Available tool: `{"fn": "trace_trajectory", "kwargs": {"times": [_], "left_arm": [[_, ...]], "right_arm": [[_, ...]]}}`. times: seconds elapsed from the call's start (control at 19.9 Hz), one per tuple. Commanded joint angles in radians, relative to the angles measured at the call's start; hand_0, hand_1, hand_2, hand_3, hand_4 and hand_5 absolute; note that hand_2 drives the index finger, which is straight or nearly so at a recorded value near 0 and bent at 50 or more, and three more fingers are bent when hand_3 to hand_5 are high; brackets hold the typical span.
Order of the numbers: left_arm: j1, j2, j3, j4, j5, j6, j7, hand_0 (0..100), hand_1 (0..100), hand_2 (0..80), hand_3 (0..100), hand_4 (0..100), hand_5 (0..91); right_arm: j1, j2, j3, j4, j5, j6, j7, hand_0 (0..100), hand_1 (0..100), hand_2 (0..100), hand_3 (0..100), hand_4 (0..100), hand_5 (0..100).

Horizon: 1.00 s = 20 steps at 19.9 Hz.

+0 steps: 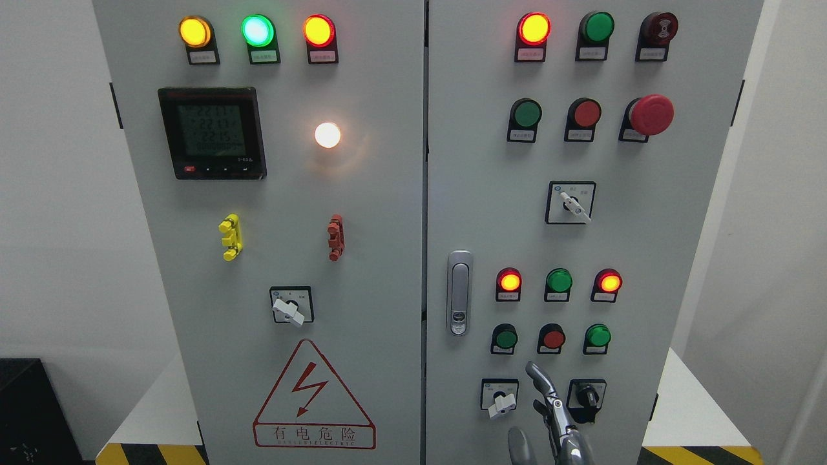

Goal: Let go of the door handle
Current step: 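Raise the right hand up toward the silver door handle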

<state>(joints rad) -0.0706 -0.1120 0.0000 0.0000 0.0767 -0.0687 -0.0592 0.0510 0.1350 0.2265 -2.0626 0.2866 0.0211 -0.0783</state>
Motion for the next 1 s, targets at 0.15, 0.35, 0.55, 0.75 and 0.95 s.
{"fn": "trace_trajectory", "kwargs": {"times": [0.15,0.35,0.55,0.75,0.95], "left_arm": [[0.0,0.0,-0.02,-0.015,0.0,0.0,0.001,0,0,2.4,8,1,0.0],[0.0,0.0,-0.02,-0.017,0.0,0.0,0.001,0,0,2.4,8,1,0.0],[0.0,0.0,-0.02,-0.015,0.0,0.0,0.001,0,0,2.4,8,1,0.0],[0.0,0.0,-0.02,-0.017,0.0,0.0,0.001,0,0,2.4,8,1,0.0],[0.0,0.0,-0.02,-0.015,0.0,0.001,0.001,0,0,2.4,8,1,0.0]], "right_arm": [[0.001,0.0,0.001,-0.001,0.0,0.002,0.0,26,16,0,0,0,0],[-0.003,0.0,0.002,-0.004,0.008,0.022,-0.001,26,17,0,2,1,0],[-0.008,0.0,0.005,-0.002,0.035,0.051,-0.005,29,33,0,20,30,16],[-0.026,0.0,0.004,0.016,0.211,0.069,0.0,42,38,0,66,68,65],[-0.056,0.0,0.005,0.053,0.386,0.062,0.0,46,40,0,87,87,90]]}}
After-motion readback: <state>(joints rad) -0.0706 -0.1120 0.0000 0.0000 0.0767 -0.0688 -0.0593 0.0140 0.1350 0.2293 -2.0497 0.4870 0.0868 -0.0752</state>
